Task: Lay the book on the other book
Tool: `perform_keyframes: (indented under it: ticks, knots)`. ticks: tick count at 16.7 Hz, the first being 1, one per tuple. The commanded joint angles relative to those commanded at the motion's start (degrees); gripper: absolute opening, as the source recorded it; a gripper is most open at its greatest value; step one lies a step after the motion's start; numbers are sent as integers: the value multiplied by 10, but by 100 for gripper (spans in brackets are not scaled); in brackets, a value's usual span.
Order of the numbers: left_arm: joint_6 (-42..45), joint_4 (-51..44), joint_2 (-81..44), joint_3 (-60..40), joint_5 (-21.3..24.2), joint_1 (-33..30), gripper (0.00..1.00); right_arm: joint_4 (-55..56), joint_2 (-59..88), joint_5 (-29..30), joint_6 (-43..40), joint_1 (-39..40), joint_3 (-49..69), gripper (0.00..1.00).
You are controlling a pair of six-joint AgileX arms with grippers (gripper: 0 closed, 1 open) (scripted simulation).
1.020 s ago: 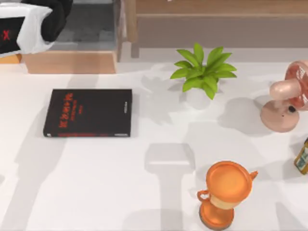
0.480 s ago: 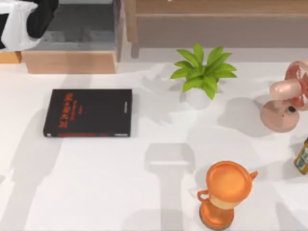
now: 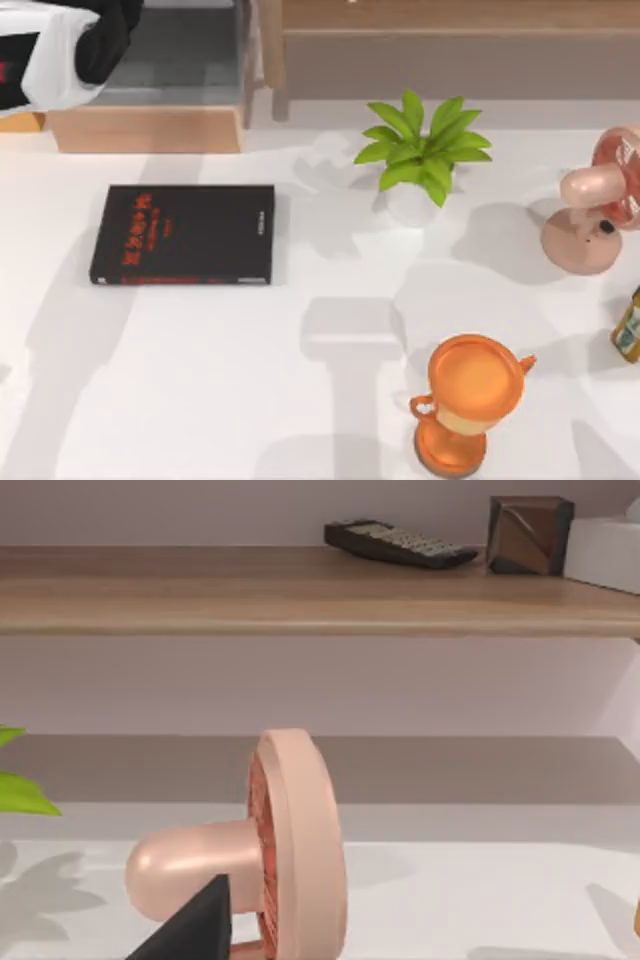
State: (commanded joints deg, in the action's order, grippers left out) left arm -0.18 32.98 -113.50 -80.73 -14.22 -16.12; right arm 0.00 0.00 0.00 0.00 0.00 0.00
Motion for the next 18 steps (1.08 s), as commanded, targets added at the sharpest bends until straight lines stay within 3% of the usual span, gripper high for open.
perform_keyframes:
  ticks: [3, 7, 13, 18]
  knots:
    - [17, -3, 11, 8, -5, -5, 0, 0, 0, 0, 0, 0, 0, 100]
    - [122, -12, 82, 59, -39, -32, 0, 0, 0, 0, 0, 0, 0, 100]
    - [430, -5, 255, 185, -106, -82, 0, 0, 0, 0, 0, 0, 0, 100]
    - [644, -11, 316, 326, -129, -115, 0, 0, 0, 0, 0, 0, 0, 100]
